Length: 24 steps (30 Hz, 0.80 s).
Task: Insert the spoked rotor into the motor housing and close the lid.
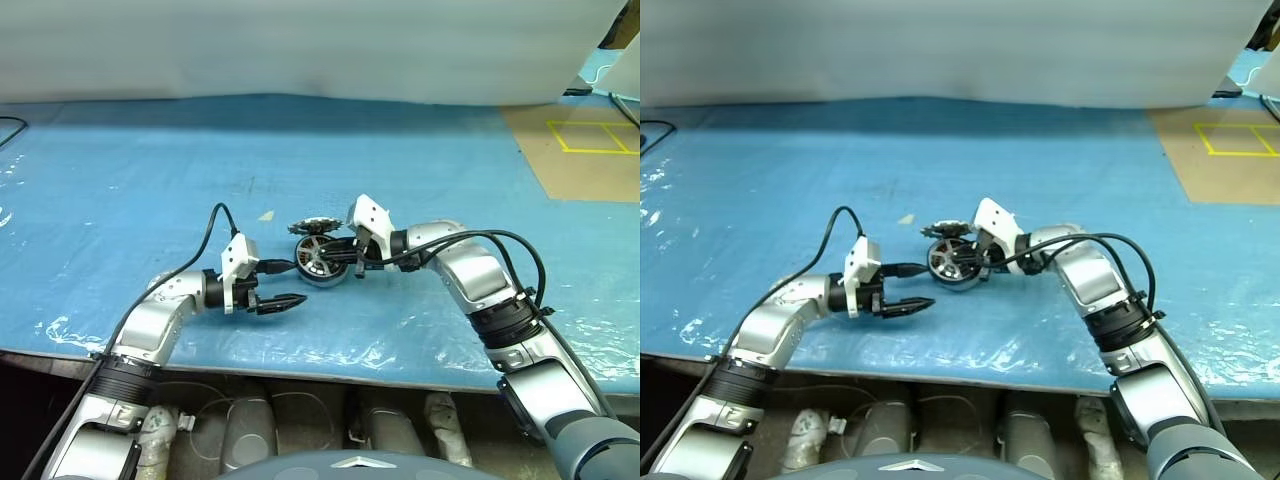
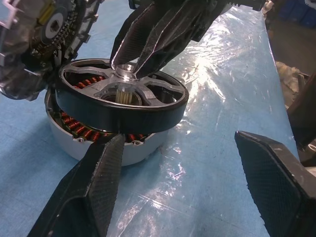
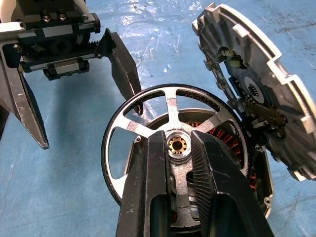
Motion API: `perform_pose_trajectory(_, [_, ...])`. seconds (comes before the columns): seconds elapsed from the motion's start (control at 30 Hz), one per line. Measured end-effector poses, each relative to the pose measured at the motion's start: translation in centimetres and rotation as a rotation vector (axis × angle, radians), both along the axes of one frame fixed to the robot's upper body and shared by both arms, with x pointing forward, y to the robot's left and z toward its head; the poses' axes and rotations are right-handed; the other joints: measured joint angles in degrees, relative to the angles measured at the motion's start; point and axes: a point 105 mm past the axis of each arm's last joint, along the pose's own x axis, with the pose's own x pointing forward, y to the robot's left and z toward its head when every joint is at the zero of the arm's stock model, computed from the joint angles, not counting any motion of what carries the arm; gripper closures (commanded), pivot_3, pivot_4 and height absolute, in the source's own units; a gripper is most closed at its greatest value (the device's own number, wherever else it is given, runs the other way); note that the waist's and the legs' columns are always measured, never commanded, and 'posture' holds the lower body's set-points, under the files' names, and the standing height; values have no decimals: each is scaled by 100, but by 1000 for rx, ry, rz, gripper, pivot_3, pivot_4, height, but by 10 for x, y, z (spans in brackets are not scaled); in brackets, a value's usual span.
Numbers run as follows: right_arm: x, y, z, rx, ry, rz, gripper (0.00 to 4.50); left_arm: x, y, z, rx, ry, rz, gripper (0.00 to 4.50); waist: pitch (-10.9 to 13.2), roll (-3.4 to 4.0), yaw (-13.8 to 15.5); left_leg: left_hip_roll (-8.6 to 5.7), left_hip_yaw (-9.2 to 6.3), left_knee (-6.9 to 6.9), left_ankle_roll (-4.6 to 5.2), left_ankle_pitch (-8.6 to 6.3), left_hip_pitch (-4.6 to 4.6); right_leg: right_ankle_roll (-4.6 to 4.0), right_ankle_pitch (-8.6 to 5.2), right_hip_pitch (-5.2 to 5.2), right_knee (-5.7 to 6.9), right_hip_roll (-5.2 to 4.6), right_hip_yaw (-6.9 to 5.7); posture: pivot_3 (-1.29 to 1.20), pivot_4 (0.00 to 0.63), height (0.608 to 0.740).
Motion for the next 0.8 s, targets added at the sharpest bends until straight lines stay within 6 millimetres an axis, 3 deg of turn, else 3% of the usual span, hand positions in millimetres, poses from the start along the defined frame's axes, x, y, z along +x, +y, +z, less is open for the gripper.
perform_pose_trajectory(0.27, [0, -21, 13, 61, 10, -79, 4255, 0, 0, -1, 0, 14, 4, 759, 0, 0, 11, 0, 0, 0, 0, 0, -1, 0, 0, 0, -1, 0, 0, 0, 150, 740])
perform_pose_trajectory(0.47, [-9, -26, 2, 94, 74, -134, 4255, 0, -1, -1, -5, 20, 4, 759, 0, 0, 3, 0, 0, 0, 0, 0, 1, 0, 0, 0, -1, 0, 0, 0, 150, 740])
perform_pose_trajectory(0.8, [-9, -9, 17, 198, 78, -151, 4255, 3, -3, 5, -8, 7, -3, 759, 0, 0, 6, -1, 0, -1, -1, 1, -1, 0, -1, -1, -2, -1, 0, 0, 150, 740])
